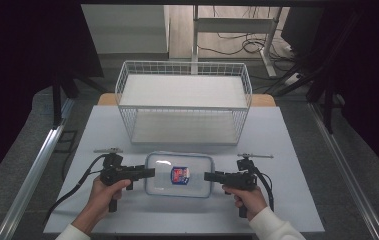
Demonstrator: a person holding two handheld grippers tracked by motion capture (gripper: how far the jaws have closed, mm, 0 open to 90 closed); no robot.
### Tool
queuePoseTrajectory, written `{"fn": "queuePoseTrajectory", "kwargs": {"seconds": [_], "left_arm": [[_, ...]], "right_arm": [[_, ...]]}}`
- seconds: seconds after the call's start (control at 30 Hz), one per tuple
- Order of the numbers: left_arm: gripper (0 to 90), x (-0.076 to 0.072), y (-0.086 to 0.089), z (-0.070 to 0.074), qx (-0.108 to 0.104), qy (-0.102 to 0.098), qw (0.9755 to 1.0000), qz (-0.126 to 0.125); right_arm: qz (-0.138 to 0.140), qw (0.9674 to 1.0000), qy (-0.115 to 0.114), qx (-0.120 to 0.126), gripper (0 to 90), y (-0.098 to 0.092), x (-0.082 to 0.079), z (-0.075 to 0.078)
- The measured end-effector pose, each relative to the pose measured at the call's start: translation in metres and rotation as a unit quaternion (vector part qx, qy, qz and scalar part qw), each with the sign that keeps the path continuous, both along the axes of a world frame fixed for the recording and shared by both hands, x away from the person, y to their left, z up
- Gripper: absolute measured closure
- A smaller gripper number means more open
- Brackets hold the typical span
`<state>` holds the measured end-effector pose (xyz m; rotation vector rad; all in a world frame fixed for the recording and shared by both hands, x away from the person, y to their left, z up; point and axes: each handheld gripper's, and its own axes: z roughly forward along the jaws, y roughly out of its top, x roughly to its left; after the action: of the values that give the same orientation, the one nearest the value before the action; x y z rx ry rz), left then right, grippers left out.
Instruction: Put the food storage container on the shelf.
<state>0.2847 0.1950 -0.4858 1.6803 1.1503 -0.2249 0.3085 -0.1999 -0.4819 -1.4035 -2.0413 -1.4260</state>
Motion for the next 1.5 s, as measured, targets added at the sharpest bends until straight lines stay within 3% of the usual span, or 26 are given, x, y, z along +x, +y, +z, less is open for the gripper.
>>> {"fn": "queuePoseTrajectory", "kwargs": {"seconds": [0.3,0.53,0.83,1.07,1.5], "left_arm": [[50.4,0.019,0.002,0.007,0.0,-0.011,0.9999,0.005],[50.5,0.051,0.003,0.008,-0.003,-0.02,0.9997,0.01],[49.9,0.083,0.0,0.007,0.002,-0.031,0.9995,0.012],[49.9,0.106,-0.003,0.006,0.007,-0.025,0.9996,0.012],[49.6,0.121,-0.011,-0.008,-0.002,0.004,0.9998,0.019]], "right_arm": [[0.013,0.9997,-0.018,-0.007,50.3,0.002,0.024,0.01],[0.019,0.9993,-0.028,-0.014,50.2,0.004,0.061,0.016],[0.018,0.999,-0.037,-0.02,50.0,0.004,0.093,0.018],[0.009,0.9992,-0.033,-0.021,49.3,0.002,0.114,0.013],[-0.001,0.9996,-0.015,-0.025,48.9,-0.003,0.13,0.002]]}}
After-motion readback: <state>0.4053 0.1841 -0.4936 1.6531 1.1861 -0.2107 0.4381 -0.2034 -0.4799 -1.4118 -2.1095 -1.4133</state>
